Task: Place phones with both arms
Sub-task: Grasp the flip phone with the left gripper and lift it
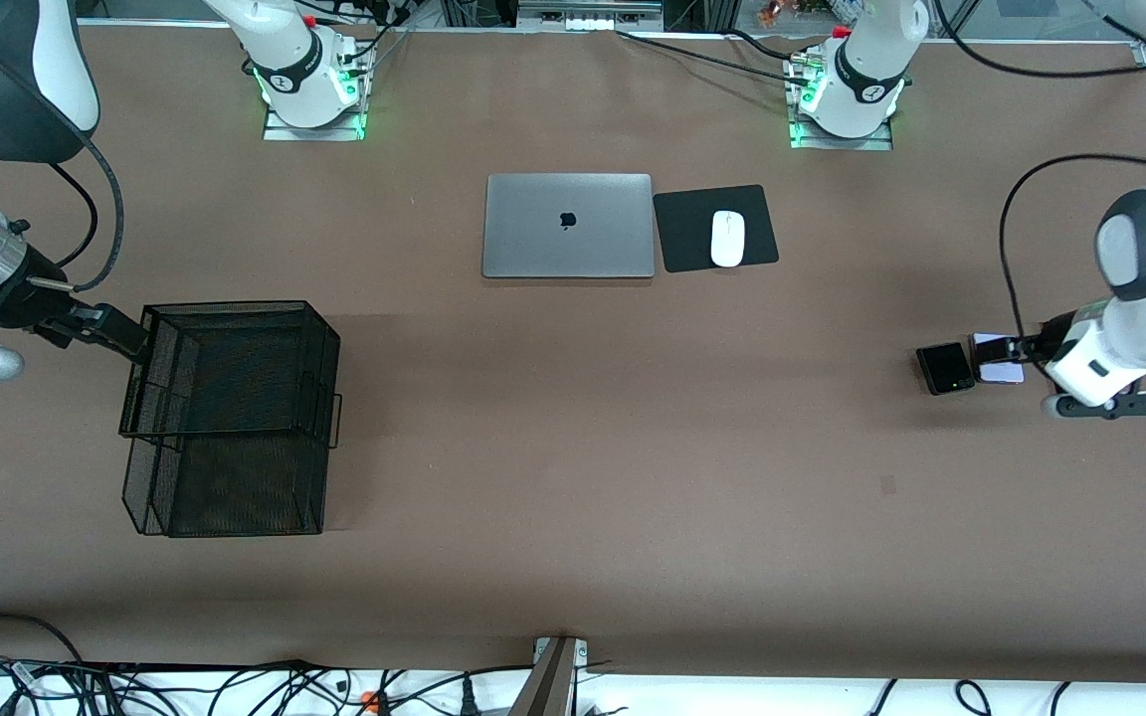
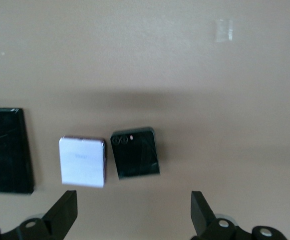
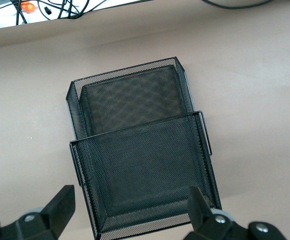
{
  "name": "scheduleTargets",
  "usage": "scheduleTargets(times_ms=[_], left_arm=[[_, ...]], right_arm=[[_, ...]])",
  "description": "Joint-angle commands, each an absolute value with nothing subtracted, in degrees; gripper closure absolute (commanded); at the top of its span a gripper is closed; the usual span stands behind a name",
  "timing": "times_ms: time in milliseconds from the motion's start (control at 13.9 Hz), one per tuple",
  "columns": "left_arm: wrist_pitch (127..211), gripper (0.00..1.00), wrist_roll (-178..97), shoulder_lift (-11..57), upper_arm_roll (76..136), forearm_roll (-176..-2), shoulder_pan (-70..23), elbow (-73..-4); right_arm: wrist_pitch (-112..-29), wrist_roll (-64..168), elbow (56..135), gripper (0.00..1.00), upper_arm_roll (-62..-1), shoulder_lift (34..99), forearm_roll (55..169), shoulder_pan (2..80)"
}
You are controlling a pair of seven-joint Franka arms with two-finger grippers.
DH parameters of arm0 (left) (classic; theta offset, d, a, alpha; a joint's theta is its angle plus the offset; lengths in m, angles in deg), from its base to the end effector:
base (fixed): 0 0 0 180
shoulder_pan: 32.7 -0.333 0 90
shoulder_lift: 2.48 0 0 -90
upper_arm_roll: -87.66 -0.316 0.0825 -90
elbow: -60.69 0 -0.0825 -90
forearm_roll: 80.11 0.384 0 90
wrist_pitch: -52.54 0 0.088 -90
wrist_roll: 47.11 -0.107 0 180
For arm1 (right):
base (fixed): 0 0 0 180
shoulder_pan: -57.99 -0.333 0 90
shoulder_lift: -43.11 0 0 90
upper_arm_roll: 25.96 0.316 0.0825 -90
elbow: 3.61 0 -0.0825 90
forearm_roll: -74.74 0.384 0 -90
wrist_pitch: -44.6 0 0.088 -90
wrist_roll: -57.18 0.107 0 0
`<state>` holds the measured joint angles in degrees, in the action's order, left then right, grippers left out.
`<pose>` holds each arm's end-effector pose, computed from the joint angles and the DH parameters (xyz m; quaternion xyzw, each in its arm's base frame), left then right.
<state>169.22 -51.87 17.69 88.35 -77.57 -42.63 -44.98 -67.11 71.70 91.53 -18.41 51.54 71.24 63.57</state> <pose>0.6074 0.1018 0.3236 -0.9963 -0.0277 0.0813 0.0070 0.6225 0.0126 0.5309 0.9921 -0.1012 0.0737 0.0091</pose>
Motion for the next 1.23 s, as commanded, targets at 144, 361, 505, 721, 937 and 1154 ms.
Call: scheduleTargets(times_ms=[144, 361, 505, 721, 937, 1154], left_arm=[[185.5, 0.00, -51.9, 18.0, 88.6, -76.4, -44.9, -55.1], [194.2, 0.00, -51.7, 19.4, 88.7, -76.5, -46.3, -60.1], [198.0, 0.00, -49.5, 20.2, 88.7, -76.8, -46.5, -62.2], [201.9, 0.00, -43.6, 21.5, 88.8, -77.0, -46.5, -64.4], [202.7, 0.00, -40.1, 21.3, 89.3, -77.0, -46.1, -65.8], [206.2, 0.00, -39.8, 22.0, 89.3, -77.0, -46.1, -67.4]], right_arm=[[-66.1, 71.3, 90.5, 0.00, -18.3, 51.7, 71.3, 63.5], [-66.0, 71.3, 90.5, 0.00, -18.3, 51.7, 71.3, 63.5], [-66.0, 71.4, 90.5, 0.00, -18.3, 51.7, 71.3, 63.5], [-65.9, 71.4, 90.5, 0.00, -18.3, 51.7, 71.3, 63.5], [-65.9, 71.5, 90.5, 0.00, -18.3, 51.7, 71.3, 63.5], [-65.9, 71.5, 90.5, 0.00, -18.2, 51.7, 71.3, 63.5]])
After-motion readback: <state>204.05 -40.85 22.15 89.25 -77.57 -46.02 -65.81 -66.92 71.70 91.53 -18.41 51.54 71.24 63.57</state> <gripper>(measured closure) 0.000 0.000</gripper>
